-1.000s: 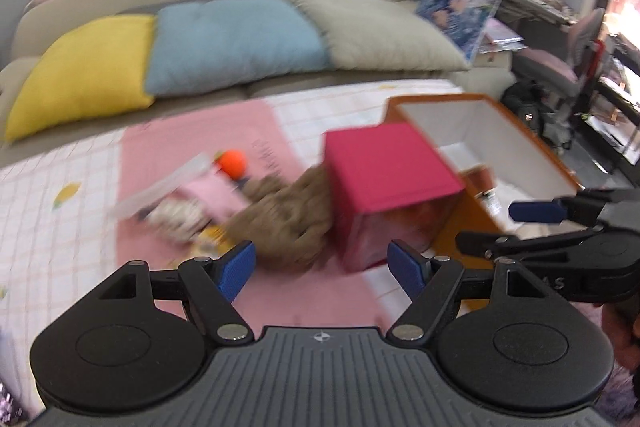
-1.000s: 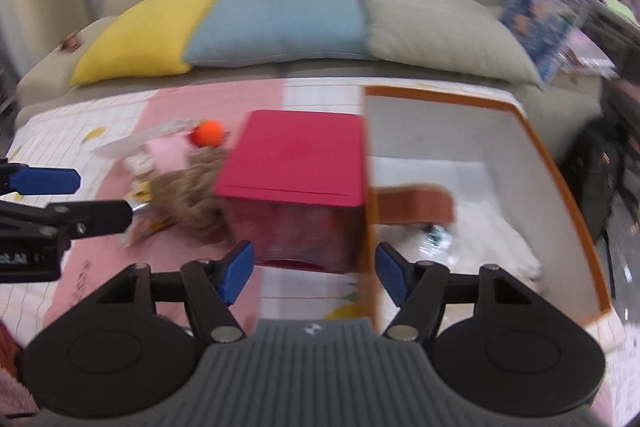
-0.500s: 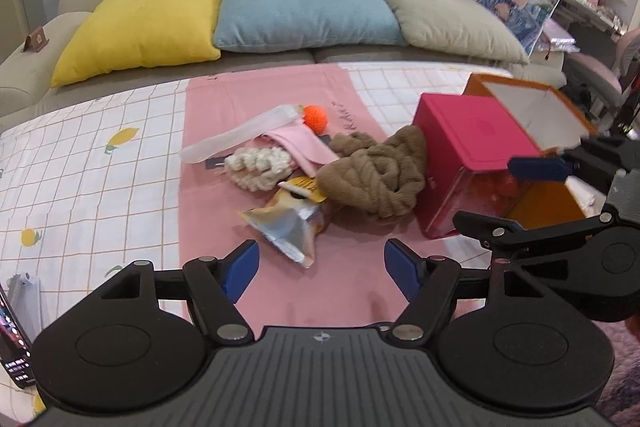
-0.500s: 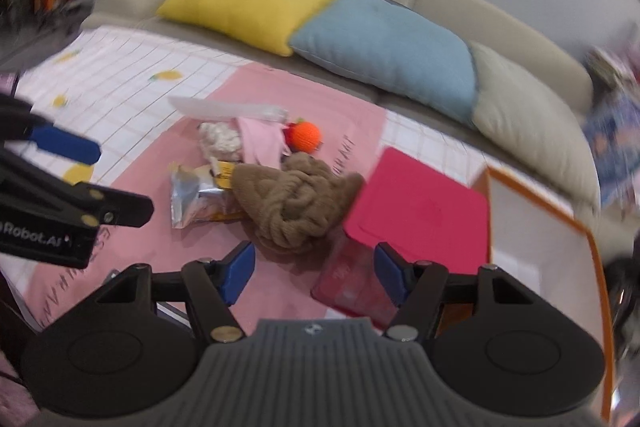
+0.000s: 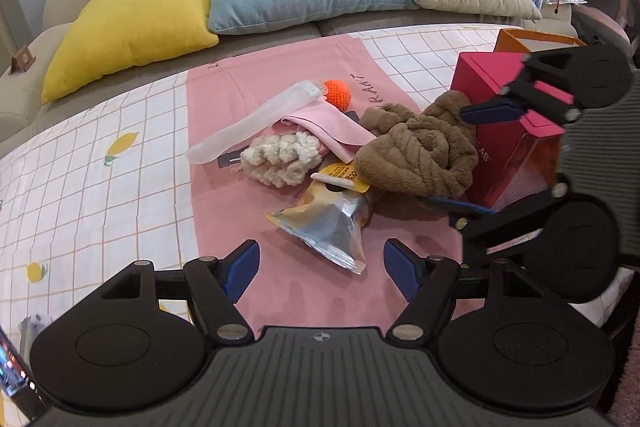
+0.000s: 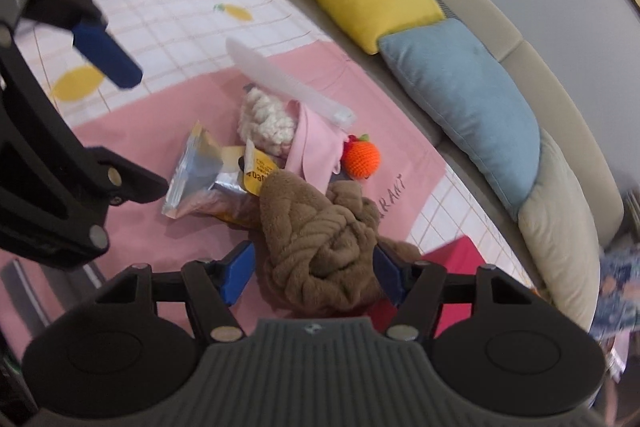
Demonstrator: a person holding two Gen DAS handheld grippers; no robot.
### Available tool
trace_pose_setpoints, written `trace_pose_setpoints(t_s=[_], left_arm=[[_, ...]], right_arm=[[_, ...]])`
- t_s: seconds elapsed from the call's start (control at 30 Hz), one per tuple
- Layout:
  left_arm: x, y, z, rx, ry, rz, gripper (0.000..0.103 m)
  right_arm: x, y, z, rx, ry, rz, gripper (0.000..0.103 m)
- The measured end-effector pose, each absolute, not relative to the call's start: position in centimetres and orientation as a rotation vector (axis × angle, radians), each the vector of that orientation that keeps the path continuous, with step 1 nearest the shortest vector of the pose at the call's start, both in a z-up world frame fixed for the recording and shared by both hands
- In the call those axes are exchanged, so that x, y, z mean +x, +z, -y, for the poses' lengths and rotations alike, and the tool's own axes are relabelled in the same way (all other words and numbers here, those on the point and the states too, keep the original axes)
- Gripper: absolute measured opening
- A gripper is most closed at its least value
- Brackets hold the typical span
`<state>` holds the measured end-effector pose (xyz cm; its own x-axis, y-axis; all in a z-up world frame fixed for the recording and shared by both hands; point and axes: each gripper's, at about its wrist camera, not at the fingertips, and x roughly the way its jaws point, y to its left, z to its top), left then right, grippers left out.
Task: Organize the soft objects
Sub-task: 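Move both grippers back toward the brown knotted plush on the bed, then grasp the brown knotted plush with the right gripper while the left gripper grasps the foil snack bag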
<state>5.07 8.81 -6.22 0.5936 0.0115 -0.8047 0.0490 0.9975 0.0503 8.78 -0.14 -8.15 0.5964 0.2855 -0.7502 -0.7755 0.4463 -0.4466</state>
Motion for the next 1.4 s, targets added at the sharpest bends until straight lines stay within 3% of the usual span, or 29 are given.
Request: trace_pose_setpoints(t_s=[0.57,0.67,0.8,1.03,1.2,1.4], left_arm=[[8.5,-9.3,-8.9,0.299,-0.207,-0.909,0.088],[9.6,-9.8,-8.5,0.345,-0.223,-0.918,0.088],[10.9,-10.7,-8.4,0.327,-0.261,-0.964,0.088],[12.1,-12.0,-7.9,0.322,-0.231,-1.007,0.085],[12.9,-12.7,-7.5,0.324,-0.208,-1.039,0.080],[13.1,-13.3,-7.6,0.291,-0.201,-1.064,0.066]], right_arm=[[11.0,-11.9,-0.9,-0.954,0.757,-0.692,0.065],[11.2,-12.2,-0.9,-0.938,0.755,-0.706,0.057],[11.6,-12.2,-0.9,-0.894,0.744,-0.737,0.055],[12.0,-12.7,-1.0,-0.870,0.738,-0.763,0.052],[12.6,-12.8,-1.0,-0.857,0.740,-0.773,0.044],[12.7,-12.7,-1.0,-0.863,0.750,-0.773,0.036]])
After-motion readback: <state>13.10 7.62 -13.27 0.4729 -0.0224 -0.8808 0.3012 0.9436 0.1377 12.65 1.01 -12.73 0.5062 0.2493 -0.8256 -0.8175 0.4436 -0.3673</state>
